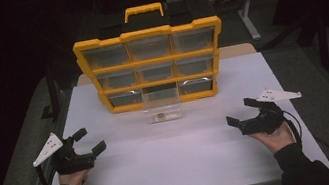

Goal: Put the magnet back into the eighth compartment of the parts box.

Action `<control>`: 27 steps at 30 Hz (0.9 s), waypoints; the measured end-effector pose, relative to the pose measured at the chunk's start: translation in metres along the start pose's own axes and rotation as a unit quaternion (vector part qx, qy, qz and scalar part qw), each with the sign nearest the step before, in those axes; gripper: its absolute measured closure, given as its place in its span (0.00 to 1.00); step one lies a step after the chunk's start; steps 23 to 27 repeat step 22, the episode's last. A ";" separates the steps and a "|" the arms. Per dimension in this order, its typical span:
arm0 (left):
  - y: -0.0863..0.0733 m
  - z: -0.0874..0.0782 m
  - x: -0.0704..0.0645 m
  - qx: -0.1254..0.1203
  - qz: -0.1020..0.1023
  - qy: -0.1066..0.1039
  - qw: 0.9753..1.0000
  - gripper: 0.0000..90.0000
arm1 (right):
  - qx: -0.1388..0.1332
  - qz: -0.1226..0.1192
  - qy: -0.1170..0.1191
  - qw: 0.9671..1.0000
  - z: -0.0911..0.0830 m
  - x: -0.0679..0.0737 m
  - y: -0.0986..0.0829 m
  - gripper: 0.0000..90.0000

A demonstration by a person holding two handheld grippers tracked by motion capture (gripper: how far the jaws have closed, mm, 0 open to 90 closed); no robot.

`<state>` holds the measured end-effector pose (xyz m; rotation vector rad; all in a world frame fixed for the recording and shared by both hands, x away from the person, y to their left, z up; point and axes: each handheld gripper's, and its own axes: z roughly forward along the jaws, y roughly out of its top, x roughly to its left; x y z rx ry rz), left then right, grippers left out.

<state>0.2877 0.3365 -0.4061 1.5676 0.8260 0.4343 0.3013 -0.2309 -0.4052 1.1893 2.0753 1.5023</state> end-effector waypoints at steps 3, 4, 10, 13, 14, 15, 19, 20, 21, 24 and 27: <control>0.000 0.000 0.000 0.000 0.000 -0.001 1.000 0.00 | -0.014 0.000 -0.004 1.000 -0.004 0.000 -0.003 0.00; 0.000 0.000 0.000 0.000 -0.001 -0.001 1.000 0.00 | -0.018 -0.002 -0.007 1.000 -0.005 0.000 -0.004 0.00; 0.000 0.000 0.000 0.000 -0.002 -0.002 1.000 0.00 | -0.038 0.000 -0.010 0.999 -0.011 0.000 -0.013 0.00; 0.000 0.000 0.000 0.000 -0.002 -0.003 1.000 0.00 | -0.051 -0.005 -0.019 0.999 -0.013 0.001 -0.016 0.00; 0.000 0.000 0.000 0.001 -0.003 -0.003 1.000 0.00 | -0.063 -0.006 -0.033 0.997 -0.016 0.001 -0.021 0.00; 0.000 0.000 0.000 0.000 -0.003 -0.003 1.000 0.00 | -0.065 -0.007 -0.037 0.997 -0.017 0.001 -0.023 0.00; 0.000 0.001 0.000 0.000 -0.004 -0.006 1.000 0.00 | -0.049 -0.023 -0.042 0.998 -0.020 0.000 -0.030 0.00; 0.000 0.001 0.000 0.000 -0.004 -0.006 1.000 0.00 | -0.049 -0.023 -0.042 0.998 -0.020 0.000 -0.030 0.00; 0.000 0.002 0.000 0.000 -0.004 -0.006 1.000 0.00 | -0.049 -0.024 -0.042 0.998 -0.020 0.000 -0.030 0.00; 0.000 0.002 0.000 0.000 -0.004 -0.006 1.000 0.00 | -0.049 -0.024 -0.042 0.998 -0.020 0.000 -0.030 0.00; 0.000 0.002 0.000 0.000 -0.004 -0.006 1.000 0.00 | -0.049 -0.024 -0.042 0.998 -0.020 0.000 -0.030 0.00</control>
